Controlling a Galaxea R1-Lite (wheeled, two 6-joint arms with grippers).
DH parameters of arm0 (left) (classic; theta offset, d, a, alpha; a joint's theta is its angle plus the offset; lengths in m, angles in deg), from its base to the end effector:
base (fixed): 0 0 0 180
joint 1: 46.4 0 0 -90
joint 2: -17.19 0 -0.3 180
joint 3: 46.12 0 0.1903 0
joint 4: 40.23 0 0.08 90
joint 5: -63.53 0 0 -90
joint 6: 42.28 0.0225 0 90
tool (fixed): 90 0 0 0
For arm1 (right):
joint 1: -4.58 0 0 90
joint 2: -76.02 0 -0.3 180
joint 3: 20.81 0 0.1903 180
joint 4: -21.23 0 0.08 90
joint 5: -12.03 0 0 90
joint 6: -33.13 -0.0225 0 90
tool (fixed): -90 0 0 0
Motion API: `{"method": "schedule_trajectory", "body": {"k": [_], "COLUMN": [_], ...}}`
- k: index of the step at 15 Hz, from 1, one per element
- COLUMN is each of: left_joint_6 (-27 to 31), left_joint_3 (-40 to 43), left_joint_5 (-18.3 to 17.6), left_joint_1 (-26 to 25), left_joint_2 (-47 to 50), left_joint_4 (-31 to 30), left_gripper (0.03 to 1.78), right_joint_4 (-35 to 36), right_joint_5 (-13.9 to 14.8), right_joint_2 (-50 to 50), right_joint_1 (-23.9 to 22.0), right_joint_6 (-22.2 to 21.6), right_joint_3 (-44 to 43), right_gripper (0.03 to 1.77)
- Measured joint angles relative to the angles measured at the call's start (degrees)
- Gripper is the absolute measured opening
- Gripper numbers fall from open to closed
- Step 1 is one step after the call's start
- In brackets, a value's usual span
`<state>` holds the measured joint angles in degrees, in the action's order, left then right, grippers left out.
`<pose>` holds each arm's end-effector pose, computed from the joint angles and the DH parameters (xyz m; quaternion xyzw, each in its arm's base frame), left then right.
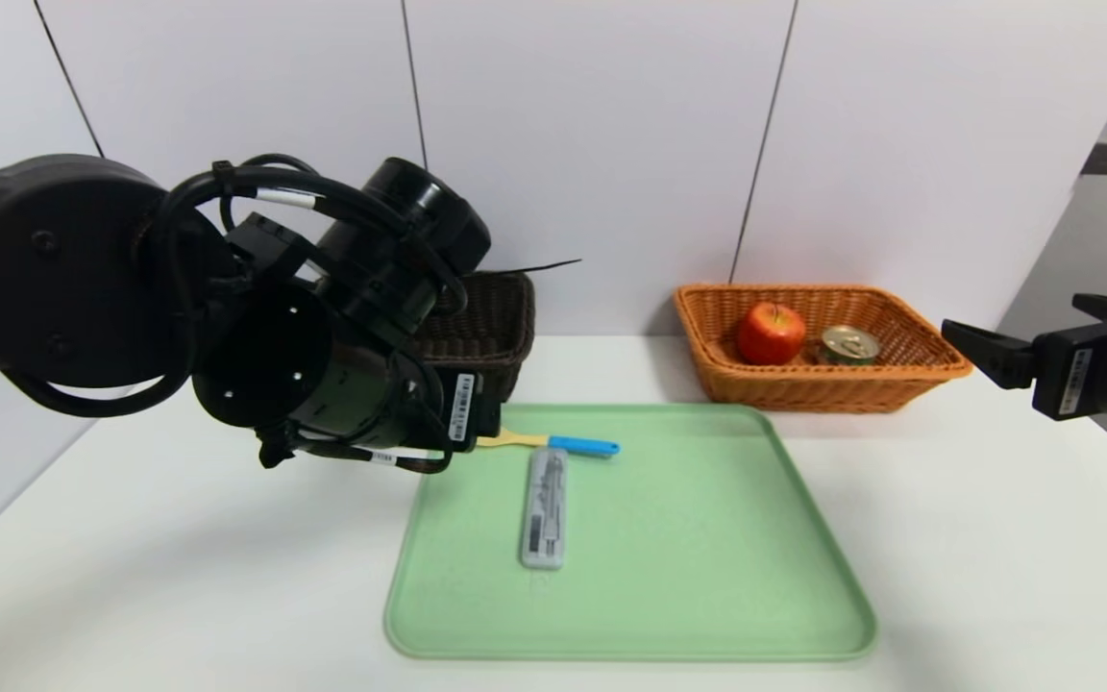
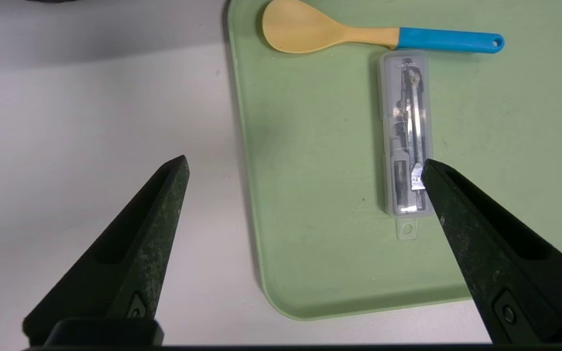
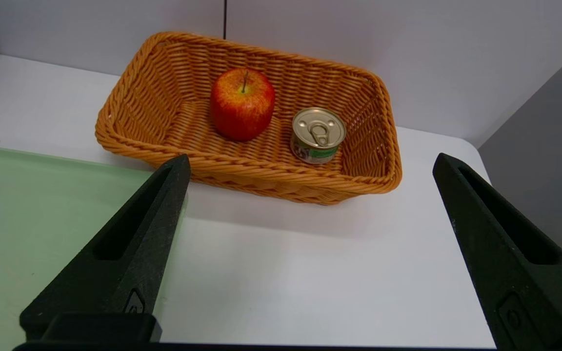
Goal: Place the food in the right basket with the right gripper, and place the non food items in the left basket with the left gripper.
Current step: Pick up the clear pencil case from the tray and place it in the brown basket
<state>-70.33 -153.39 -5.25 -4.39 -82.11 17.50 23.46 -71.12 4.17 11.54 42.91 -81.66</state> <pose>0.2300 -0.1962 0.2454 -0.0023 0.3873 -0.0720 0.9191 0.1934 0.0209 0.2332 -0.0942 0.0755 0.0074 0.9927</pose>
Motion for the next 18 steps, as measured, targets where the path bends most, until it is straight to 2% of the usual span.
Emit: {"method": "schedule_trajectory", "body": {"k": [7, 11, 18], "left_joint_6": [-2.6, -3.2, -2.0], "left_joint_3": [-0.8, -0.9, -9.3], "left_joint_5": [0.7, 0.8, 0.9], "left_joint_1": [1.5, 5.7, 9.1], "left_joint_2": [-3.4, -4.1, -10.2], "left_joint_4": [0.1, 1.4, 3.2], "left_gripper": [1.69, 1.69, 1.69], "right_joint_4": [-0.1, -0.1, 0.0], "right_joint_5": [0.0, 0.0, 0.1], "right_joint_2": [-0.2, -0.1, 0.7], "right_joint_1": [-0.1, 0.0, -0.1], "right_joint_6": [1.2, 2.1, 2.5], "right_joint_3": [1.3, 3.5, 6.6], "right_gripper": [1.71, 1.71, 1.71]}}
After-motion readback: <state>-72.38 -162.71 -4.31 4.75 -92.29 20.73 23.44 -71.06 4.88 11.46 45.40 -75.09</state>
